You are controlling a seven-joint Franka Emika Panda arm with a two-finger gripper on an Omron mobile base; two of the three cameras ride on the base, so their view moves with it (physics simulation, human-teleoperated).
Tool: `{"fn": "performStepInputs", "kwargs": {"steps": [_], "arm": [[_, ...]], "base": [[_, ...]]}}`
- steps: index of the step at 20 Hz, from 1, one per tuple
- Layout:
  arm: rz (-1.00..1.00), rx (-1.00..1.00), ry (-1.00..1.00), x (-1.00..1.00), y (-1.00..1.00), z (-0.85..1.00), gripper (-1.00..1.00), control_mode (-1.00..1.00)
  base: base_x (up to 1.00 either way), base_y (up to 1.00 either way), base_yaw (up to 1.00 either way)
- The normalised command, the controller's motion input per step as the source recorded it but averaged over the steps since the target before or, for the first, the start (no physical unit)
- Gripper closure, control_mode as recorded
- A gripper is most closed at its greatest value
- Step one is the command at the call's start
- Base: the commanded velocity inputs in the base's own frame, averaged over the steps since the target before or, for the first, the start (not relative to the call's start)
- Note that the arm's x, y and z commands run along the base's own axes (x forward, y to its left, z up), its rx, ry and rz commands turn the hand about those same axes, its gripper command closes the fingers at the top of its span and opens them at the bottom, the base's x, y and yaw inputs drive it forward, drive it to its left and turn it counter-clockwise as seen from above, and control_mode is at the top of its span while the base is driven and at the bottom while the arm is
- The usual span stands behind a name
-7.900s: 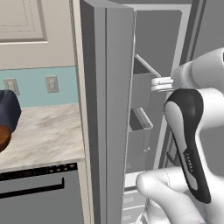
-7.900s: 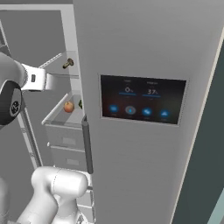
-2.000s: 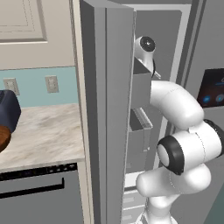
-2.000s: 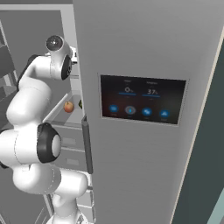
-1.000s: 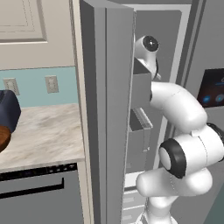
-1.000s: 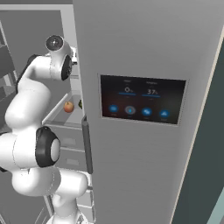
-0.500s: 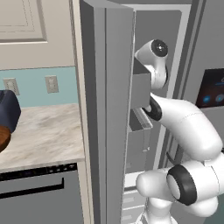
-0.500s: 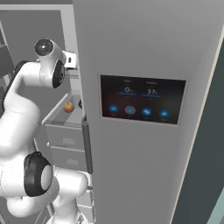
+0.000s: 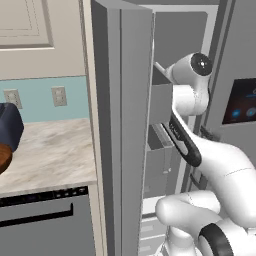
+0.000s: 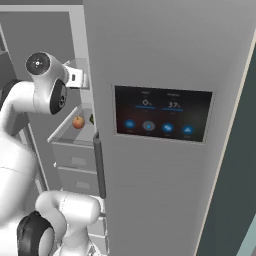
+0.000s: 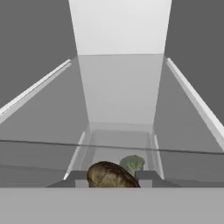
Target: Take the mushroom, peach, and broccoli from the freezer and place them in the bowl on the counter.
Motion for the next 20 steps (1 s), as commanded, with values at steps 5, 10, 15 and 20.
{"fn": "performStepInputs", "kwargs": {"steps": [5, 10, 15, 20], "arm": [[0.0, 0.0, 0.0, -0.84, -0.1, 0.13, 1.0, -1.0], [-0.04, 0.0, 0.01, -0.88, 0.0, 0.1, 1.0, -1.0], [-0.04, 0.0, 0.01, -0.89, -0.03, 0.18, 1.0, -1.0], [0.0, 0.0, 0.01, -0.86, -0.18, 0.13, 1.0, -1.0]], "base": [[0.0, 0.0, 0.0], [0.0, 0.0, 0.0], [0.0, 0.0, 0.0], [0.0, 0.0, 0.0]]}}
